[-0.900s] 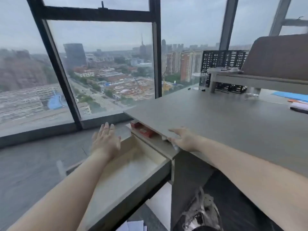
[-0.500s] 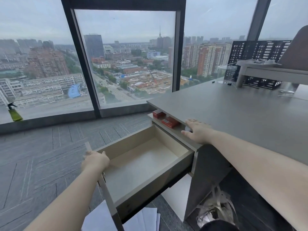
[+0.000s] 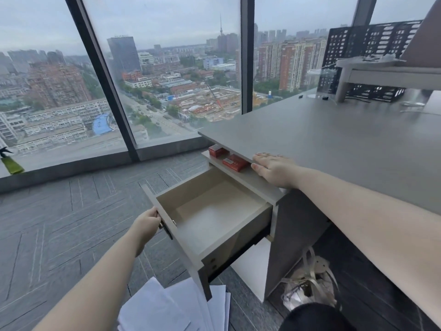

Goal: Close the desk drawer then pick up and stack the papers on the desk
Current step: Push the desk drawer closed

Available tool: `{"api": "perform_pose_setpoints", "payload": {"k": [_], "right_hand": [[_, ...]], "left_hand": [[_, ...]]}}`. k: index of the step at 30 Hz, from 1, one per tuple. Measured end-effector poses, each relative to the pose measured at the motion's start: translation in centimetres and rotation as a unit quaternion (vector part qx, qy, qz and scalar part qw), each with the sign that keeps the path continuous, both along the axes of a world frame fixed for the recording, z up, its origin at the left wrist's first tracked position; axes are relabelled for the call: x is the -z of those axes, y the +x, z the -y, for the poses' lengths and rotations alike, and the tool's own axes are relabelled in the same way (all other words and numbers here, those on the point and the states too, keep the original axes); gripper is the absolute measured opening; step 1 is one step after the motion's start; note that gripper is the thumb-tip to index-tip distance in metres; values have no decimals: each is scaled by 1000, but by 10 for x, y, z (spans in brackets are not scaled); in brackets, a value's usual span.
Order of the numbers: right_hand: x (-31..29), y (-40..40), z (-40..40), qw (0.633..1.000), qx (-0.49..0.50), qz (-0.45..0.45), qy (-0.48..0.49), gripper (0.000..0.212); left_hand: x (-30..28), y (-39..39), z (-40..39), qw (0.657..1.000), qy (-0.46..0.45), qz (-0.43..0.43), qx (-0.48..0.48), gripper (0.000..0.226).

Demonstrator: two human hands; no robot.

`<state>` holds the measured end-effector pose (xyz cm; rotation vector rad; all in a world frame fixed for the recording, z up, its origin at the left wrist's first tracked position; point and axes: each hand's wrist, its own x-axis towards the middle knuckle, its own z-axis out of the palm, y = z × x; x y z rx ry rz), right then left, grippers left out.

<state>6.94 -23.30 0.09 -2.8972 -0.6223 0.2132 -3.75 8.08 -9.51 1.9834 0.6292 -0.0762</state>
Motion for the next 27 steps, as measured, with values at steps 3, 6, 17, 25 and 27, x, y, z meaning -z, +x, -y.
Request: {"api": "perform_pose_setpoints", "payload": {"k": [3, 6, 17, 25, 27], "right_hand": [[1, 7, 1, 1000, -10, 2, 6, 57], [0, 12, 0, 1000, -19, 6, 2, 56], [3, 23, 2, 999, -32, 2, 11, 55], [4, 25, 2, 999, -31, 4, 22, 55], [5, 26, 2, 999, -29, 6, 22, 54]], "left_hand": [[5, 16, 21, 999, 6, 5, 54, 50], [12, 33, 40, 995, 26, 7, 94, 55], [14, 96, 104, 981, 141, -18, 132, 58], [22, 120, 127, 974, 159, -10, 163, 75], [24, 127, 131, 972, 166, -7, 167, 74]]}}
